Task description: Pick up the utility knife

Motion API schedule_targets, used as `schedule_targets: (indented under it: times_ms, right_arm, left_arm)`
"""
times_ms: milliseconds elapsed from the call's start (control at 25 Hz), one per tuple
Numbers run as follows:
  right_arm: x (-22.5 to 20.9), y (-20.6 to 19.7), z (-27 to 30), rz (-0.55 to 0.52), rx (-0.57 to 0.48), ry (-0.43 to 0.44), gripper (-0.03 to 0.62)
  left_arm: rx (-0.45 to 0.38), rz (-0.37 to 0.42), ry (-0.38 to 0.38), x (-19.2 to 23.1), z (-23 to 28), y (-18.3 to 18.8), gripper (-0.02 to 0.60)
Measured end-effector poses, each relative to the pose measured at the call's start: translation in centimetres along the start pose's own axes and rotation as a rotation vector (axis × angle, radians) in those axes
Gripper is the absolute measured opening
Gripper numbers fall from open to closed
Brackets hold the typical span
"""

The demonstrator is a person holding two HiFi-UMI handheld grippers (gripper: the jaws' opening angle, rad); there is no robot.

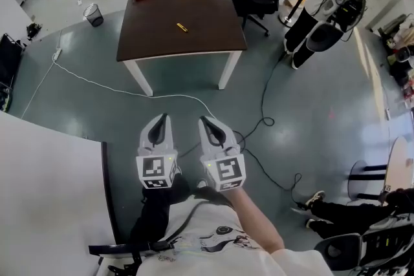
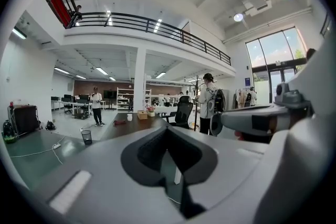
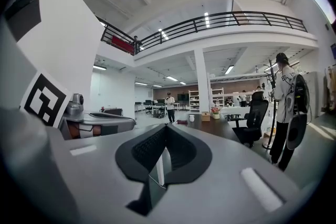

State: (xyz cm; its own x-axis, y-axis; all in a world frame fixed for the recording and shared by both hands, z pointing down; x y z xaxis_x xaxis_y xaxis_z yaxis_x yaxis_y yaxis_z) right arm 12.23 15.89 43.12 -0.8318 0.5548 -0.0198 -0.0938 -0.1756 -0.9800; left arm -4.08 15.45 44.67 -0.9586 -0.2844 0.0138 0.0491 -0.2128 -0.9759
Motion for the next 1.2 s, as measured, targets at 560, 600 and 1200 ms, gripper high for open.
schedule_targets:
  times_ms: [560, 600, 1200]
  right_arm:
    - [-2.8, 2.2, 12.4, 0.013, 0.014, -0.069, 0.002]
    - [-2.9, 2.5, 13.3, 0.013, 0.018, -0.073, 0.002]
    - [-7.8, 2.7, 23.1, 0.052, 0.087, -0.054, 0.002]
  left_arm:
    - [0.006, -0.001, -0.056, 8.6, 10.7, 1.9, -0.003]
    - [0.012, -0.005, -0.056, 9.3, 11.3, 2.1, -0.004]
    - [0.103, -0.047, -0.025, 14.8, 20.7, 2.5, -0.004]
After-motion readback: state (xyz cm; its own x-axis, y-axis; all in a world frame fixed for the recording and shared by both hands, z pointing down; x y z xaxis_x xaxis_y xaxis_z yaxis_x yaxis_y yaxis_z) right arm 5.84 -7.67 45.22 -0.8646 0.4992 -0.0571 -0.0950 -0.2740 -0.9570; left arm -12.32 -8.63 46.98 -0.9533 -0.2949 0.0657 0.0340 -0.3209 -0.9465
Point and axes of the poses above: the fingertips, and each gripper's own axes: z forward along the fingers, x to its left, y out of its top, the point moved 8 cm from there along -z, backward along the fingers, and after that the axes turned 4 degrees about x, right-handed, at the moved point
